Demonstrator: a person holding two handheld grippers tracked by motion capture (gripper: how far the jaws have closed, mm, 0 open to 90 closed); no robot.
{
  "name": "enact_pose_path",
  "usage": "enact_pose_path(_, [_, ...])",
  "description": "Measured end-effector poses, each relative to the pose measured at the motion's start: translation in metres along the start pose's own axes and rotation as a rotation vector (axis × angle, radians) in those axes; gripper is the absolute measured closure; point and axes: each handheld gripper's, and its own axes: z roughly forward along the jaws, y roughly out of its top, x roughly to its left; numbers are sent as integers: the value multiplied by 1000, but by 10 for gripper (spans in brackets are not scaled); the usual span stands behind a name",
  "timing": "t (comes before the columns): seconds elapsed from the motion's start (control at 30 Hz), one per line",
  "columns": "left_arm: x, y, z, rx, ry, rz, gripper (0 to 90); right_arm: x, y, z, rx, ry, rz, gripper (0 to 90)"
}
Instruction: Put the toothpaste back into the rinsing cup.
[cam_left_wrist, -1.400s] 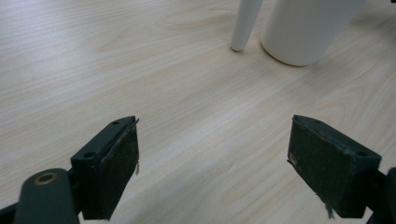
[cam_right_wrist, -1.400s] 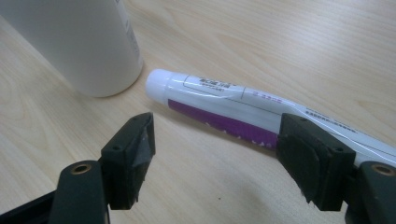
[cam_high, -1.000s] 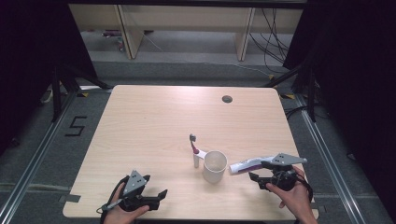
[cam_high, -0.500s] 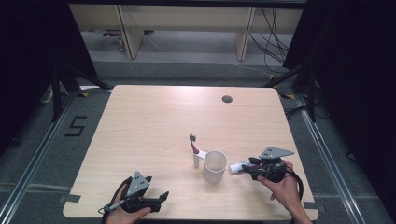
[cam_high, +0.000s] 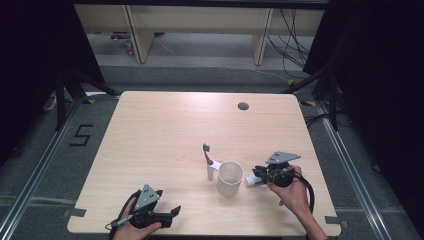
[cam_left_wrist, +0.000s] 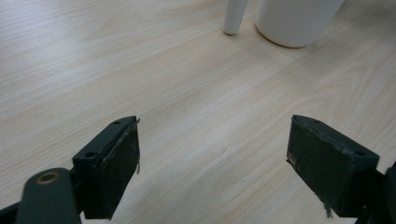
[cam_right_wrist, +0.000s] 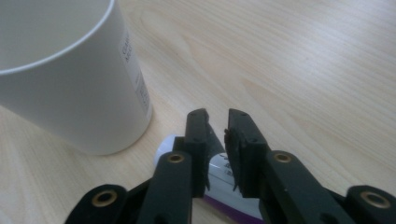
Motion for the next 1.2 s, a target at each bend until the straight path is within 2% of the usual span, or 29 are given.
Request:
enact_pose_path(0.17, [-1, -1, 1, 7, -12, 10, 165, 0, 2, 6, -10, 6, -16, 842])
enact_pose_path(0.2, [-1, -2, 0, 7, -10, 11, 165, 3, 3, 6, 14, 19, 19, 847])
enact_pose_path(0.3, [1, -1, 0, 23, 1, 21, 166, 3, 5, 15, 24, 20, -9, 864])
enact_pose_path(0.4, [-1, -2, 2, 4, -13, 7, 166, 5, 5, 19, 31, 28, -6, 868])
enact_pose_path(0.47, [-1, -2, 3, 8, -12, 5, 166, 5, 5, 23, 15, 26, -20, 871])
enact_pose_path(0.5, [-1, -2, 3, 9, -9, 3, 166, 6, 6, 23, 30, 37, -12, 871])
enact_pose_path(0.53, [1, -2, 1, 28, -11, 23, 166, 6, 5, 23, 45, 43, -19, 871])
enact_pose_path(0.57, [1, -2, 1, 30, -10, 25, 166, 8, 5, 24, 41, 46, -8, 872])
enact_pose_path(0.63, [1, -2, 1, 26, -4, 20, 166, 8, 5, 23, 39, 59, -17, 872])
enact_pose_path(0.67, [1, -2, 1, 33, -2, 26, 166, 8, 5, 24, 28, 62, -40, 873])
enact_pose_path(0.7, [1, -1, 1, 32, -5, 26, 166, 9, 5, 22, 46, 68, -24, 873])
enact_pose_path(0.73, [-1, -2, 3, 13, -11, 8, 166, 10, 5, 20, 55, 65, -15, 873])
enact_pose_path(0.8, [-1, -2, 3, 22, -14, 13, 166, 11, 3, 20, 51, 76, -26, 874])
enact_pose_path(0.83, [-1, -3, 4, 14, -16, 8, 166, 13, 2, 20, 62, 76, 0, 874])
enact_pose_path(0.87, [-1, -3, 3, 27, -10, 20, 166, 12, 1, 20, 64, 82, -19, 874])
enact_pose_path(0.97, [0, -3, 2, 36, -9, 30, 166, 15, -2, 18, 67, 76, -25, 874])
enact_pose_path(1.0, [-1, -3, 3, 20, -11, 14, 166, 18, -3, 15, 86, 100, -44, 874])
enact_pose_path(1.1, [-1, -3, 3, 18, -10, 12, 167, 23, -10, 7, 84, 115, -69, 873])
enact_pose_path(1.13, [0, -3, 2, 37, -9, 29, 167, 22, -13, 3, 95, 127, -81, 873])
enact_pose_path(1.17, [0, -3, 2, 36, -10, 30, 167, 24, -16, -1, 111, 116, -49, 874])
enact_pose_path(1.2, [0, -3, 2, 41, -5, 36, 167, 24, -18, -4, 104, 126, -55, 873])
